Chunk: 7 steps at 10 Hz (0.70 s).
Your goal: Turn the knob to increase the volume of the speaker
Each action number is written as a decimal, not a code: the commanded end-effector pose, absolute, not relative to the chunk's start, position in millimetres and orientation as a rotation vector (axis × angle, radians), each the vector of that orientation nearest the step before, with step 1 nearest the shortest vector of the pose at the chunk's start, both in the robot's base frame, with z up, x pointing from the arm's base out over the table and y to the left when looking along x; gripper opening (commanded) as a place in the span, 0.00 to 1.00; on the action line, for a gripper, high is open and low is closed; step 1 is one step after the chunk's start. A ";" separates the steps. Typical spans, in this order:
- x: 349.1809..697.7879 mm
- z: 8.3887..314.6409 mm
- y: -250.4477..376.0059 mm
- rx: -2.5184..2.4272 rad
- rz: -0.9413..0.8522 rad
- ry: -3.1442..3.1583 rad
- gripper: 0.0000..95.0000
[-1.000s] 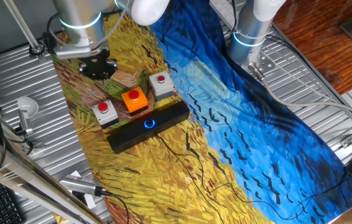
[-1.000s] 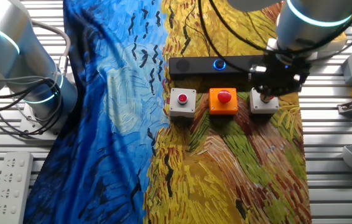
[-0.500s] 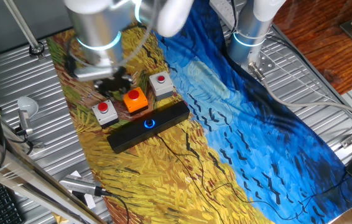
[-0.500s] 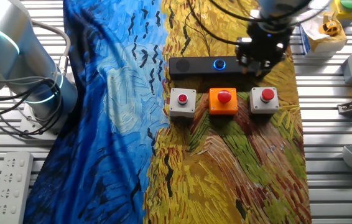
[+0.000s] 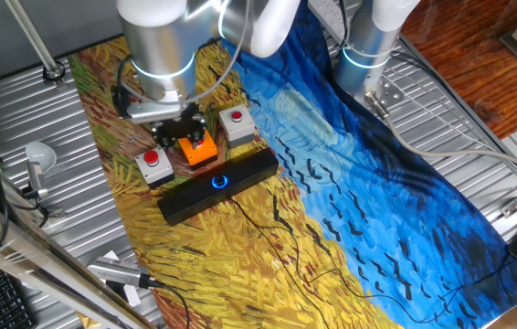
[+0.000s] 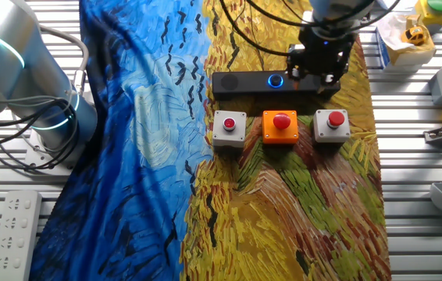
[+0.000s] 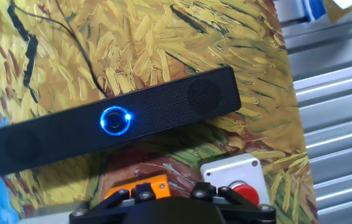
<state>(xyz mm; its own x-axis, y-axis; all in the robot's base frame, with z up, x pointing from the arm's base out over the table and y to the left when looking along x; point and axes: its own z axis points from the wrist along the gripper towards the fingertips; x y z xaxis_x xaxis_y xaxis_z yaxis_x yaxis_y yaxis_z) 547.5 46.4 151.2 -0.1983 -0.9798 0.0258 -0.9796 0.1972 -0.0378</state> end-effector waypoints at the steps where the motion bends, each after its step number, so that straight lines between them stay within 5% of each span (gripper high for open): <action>1: 546.8 150.8 45.8 -2.076 -0.060 2.348 0.40; 7: 516.2 138.3 77.6 -2.099 -0.023 2.316 0.40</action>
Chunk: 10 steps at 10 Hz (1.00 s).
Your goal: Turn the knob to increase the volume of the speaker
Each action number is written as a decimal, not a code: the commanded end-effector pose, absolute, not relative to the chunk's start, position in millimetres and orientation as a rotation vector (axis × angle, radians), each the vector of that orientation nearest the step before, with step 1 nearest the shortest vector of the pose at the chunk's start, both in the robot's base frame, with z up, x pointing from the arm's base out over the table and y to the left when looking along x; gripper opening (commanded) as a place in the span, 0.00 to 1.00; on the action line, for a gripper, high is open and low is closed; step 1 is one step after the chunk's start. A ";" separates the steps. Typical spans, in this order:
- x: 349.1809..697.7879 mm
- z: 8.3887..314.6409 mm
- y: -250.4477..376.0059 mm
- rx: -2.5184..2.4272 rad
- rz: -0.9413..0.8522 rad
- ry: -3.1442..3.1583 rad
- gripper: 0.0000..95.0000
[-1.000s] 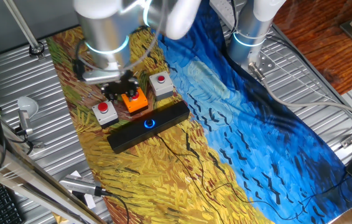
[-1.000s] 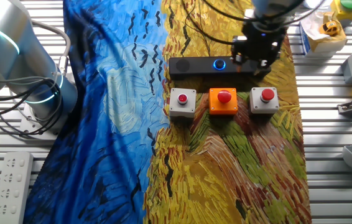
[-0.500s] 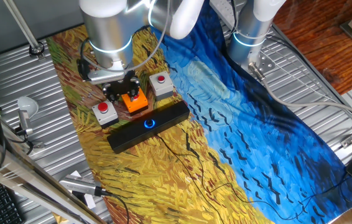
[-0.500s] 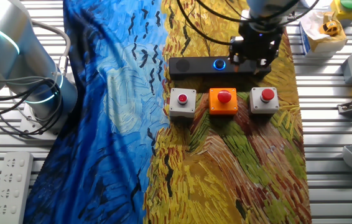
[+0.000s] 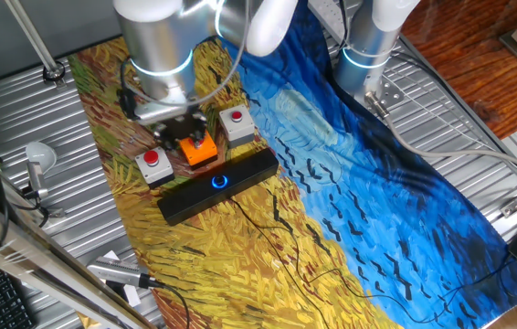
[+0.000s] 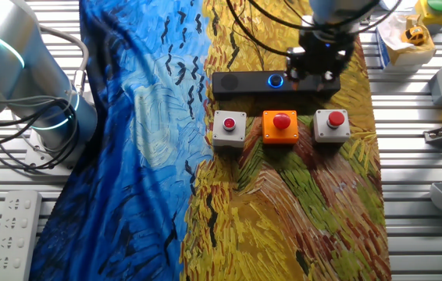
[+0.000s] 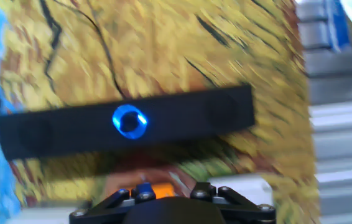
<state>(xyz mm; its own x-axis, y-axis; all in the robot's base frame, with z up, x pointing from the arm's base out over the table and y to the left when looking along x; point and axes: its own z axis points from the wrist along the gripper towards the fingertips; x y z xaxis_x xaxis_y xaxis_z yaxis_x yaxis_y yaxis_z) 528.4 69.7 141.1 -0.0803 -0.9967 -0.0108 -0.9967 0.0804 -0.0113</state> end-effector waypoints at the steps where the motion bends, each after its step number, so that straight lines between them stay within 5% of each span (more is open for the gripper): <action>1: 512.8 136.6 81.6 -2.096 -0.025 2.320 0.40; 10: 504.7 124.3 108.1 -1.970 -0.052 2.350 0.40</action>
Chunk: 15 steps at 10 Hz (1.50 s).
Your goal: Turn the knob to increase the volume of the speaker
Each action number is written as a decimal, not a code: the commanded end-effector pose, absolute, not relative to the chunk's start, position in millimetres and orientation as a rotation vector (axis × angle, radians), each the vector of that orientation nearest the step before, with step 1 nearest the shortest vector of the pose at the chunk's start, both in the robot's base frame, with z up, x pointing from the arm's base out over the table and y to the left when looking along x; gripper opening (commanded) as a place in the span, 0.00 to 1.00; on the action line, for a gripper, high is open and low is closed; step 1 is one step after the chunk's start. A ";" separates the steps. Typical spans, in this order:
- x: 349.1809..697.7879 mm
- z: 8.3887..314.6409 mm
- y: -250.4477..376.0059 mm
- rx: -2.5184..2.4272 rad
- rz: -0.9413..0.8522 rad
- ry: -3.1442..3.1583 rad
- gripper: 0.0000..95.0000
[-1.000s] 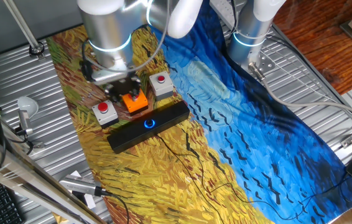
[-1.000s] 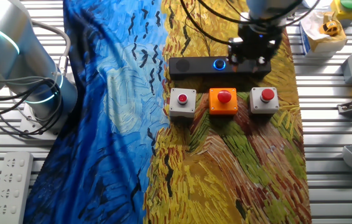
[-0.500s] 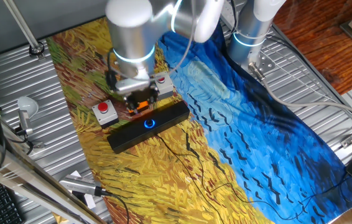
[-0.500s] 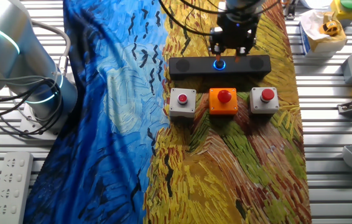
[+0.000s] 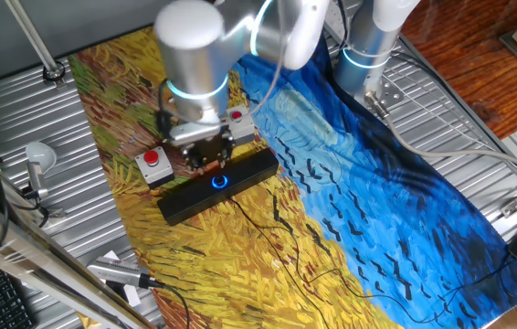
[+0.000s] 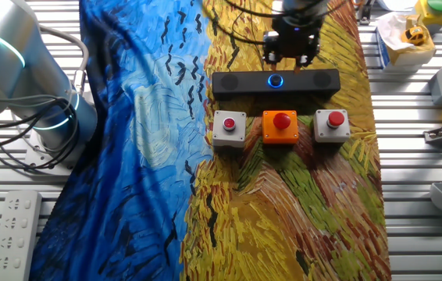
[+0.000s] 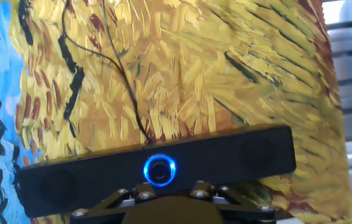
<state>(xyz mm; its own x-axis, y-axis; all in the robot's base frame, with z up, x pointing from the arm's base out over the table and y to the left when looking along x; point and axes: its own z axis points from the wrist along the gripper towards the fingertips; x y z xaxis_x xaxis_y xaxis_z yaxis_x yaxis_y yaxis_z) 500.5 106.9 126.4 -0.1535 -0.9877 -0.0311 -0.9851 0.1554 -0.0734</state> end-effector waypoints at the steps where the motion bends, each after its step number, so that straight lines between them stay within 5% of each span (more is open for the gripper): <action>1: 504.7 124.3 108.1 -1.970 -0.055 2.352 0.40; 4: 504.7 124.3 108.1 -2.053 -0.052 2.294 0.40; 5: 504.7 124.3 108.1 -2.086 0.000 2.252 0.60; 15: 493.1 85.0 115.4 -2.117 0.048 2.205 0.60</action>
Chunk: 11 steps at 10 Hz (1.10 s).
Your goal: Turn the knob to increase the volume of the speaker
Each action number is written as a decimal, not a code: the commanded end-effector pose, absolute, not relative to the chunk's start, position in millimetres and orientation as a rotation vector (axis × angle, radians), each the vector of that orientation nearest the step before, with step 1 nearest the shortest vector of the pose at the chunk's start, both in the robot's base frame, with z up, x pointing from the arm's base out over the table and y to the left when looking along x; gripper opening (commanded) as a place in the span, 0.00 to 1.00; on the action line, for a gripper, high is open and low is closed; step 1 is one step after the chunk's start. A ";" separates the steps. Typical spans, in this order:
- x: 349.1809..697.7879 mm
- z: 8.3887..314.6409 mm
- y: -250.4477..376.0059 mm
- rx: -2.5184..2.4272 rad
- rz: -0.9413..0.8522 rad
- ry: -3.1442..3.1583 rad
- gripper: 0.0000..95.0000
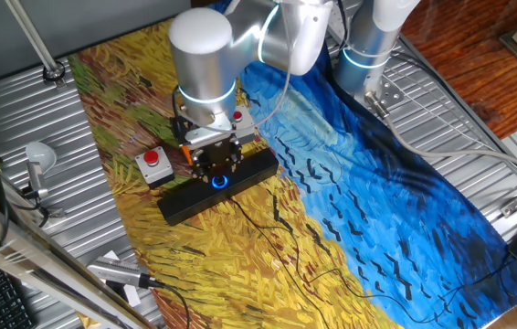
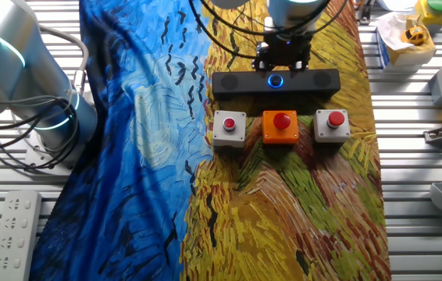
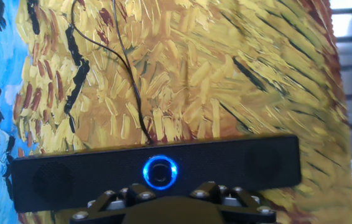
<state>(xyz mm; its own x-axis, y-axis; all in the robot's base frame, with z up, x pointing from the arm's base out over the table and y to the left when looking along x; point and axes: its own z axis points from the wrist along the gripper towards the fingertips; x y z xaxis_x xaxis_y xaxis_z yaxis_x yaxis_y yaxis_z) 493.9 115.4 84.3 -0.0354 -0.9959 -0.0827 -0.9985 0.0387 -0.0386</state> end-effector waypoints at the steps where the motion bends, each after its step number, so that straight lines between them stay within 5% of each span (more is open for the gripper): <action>1: 493.1 85.0 115.4 -2.108 0.047 2.215 0.60; 11: 493.5 71.4 119.8 -2.131 0.039 2.209 0.60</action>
